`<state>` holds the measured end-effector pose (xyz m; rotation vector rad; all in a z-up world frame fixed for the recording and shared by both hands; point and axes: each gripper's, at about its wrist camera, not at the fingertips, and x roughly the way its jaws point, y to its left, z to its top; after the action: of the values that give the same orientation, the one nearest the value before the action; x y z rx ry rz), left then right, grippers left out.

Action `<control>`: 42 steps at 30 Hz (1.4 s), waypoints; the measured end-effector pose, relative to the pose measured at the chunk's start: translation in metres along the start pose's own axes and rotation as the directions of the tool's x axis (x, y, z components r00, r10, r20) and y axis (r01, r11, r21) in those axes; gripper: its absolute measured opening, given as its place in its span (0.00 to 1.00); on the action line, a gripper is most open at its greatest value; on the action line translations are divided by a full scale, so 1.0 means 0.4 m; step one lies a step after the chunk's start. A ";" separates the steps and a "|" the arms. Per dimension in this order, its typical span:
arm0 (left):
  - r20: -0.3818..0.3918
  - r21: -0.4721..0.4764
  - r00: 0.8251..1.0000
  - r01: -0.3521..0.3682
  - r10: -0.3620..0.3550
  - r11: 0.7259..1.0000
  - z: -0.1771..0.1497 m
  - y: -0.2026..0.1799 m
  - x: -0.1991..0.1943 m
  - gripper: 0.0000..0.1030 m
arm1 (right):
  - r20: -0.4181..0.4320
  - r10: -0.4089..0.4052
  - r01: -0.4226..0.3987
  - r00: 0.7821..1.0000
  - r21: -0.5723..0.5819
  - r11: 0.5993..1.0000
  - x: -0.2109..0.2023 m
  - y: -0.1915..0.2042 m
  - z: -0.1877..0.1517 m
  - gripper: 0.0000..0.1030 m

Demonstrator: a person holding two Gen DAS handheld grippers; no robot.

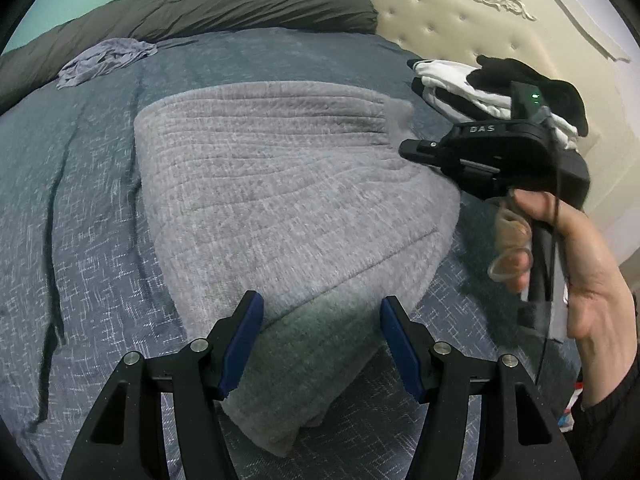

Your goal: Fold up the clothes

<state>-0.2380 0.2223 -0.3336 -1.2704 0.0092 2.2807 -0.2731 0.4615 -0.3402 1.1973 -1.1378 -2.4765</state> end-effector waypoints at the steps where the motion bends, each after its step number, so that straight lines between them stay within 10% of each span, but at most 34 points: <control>1: -0.001 -0.001 1.000 0.002 -0.002 1.000 0.000 0.002 0.000 0.63 | 0.001 -0.012 0.012 1.000 0.002 1.000 -0.001 -0.005 0.002 0.00; 14: -0.002 0.009 1.000 -0.006 0.006 1.000 -0.011 -0.001 -0.006 0.63 | 0.023 0.100 -0.098 0.995 -0.097 0.990 -0.040 0.073 0.038 0.05; 30: -0.002 0.011 1.000 0.017 -0.017 1.000 -0.016 0.003 0.001 0.63 | -0.112 -0.110 0.098 0.988 -0.108 0.989 0.109 0.014 0.086 0.00; 42: 0.084 -0.093 0.996 0.036 -0.028 0.995 0.101 0.091 -0.104 0.63 | 0.013 -0.080 0.081 0.997 -0.222 0.972 -0.061 0.112 0.055 0.04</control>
<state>-0.2685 0.1828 -0.2869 -1.2134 -0.1495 2.3282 -0.2804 0.4536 -0.2858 1.1951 -0.7996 -2.5833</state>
